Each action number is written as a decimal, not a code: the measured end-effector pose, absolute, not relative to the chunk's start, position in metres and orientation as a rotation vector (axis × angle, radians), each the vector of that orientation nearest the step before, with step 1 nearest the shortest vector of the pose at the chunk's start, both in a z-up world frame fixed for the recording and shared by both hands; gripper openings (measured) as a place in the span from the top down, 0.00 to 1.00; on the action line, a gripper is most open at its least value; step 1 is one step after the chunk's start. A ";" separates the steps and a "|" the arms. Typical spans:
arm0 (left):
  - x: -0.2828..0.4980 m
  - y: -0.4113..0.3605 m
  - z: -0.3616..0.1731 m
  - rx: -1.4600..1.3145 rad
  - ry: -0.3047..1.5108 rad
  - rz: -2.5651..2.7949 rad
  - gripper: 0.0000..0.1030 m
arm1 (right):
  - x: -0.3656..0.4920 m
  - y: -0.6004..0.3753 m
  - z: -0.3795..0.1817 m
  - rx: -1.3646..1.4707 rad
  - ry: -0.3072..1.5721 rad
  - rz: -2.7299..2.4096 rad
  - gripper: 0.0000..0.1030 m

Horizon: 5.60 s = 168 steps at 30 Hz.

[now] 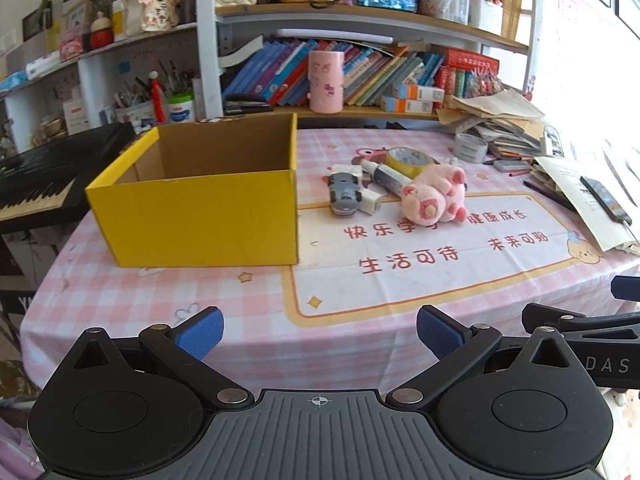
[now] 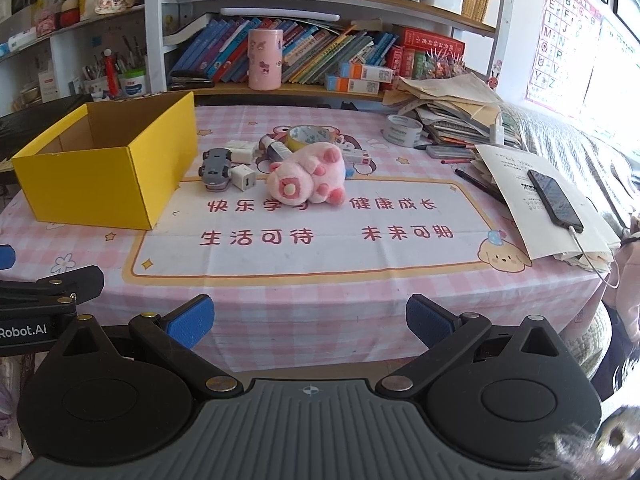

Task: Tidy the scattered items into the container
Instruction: 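Move the left tool to the pink plush pig and close on it, then close the right tool on the blue plastic packet while the left tool holds the pig, then carry the pig in the left tool and packet in the right tool to the yellow box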

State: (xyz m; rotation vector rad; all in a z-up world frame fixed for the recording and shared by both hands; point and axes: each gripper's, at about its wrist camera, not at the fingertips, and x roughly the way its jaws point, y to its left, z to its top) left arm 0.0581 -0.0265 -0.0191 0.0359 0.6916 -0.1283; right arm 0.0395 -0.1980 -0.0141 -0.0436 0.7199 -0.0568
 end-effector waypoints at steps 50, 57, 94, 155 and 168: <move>0.278 -0.216 -0.056 0.236 0.722 -0.185 0.00 | 0.252 -0.388 -0.023 0.029 0.763 -0.027 0.02; 0.303 -0.234 -0.077 0.284 0.759 -0.179 0.00 | 0.269 -0.401 -0.026 0.021 0.764 0.006 0.02; 0.206 -0.158 -0.004 -0.012 0.776 0.123 0.23 | 0.381 -0.311 -0.097 -0.074 0.837 0.358 0.34; 0.037 0.001 0.007 0.024 0.630 -0.240 0.23 | 0.089 -0.173 -0.017 0.058 0.775 0.155 0.59; 0.011 0.028 0.008 -0.021 0.608 -0.191 0.23 | 0.059 -0.138 -0.009 -0.009 0.753 0.221 0.59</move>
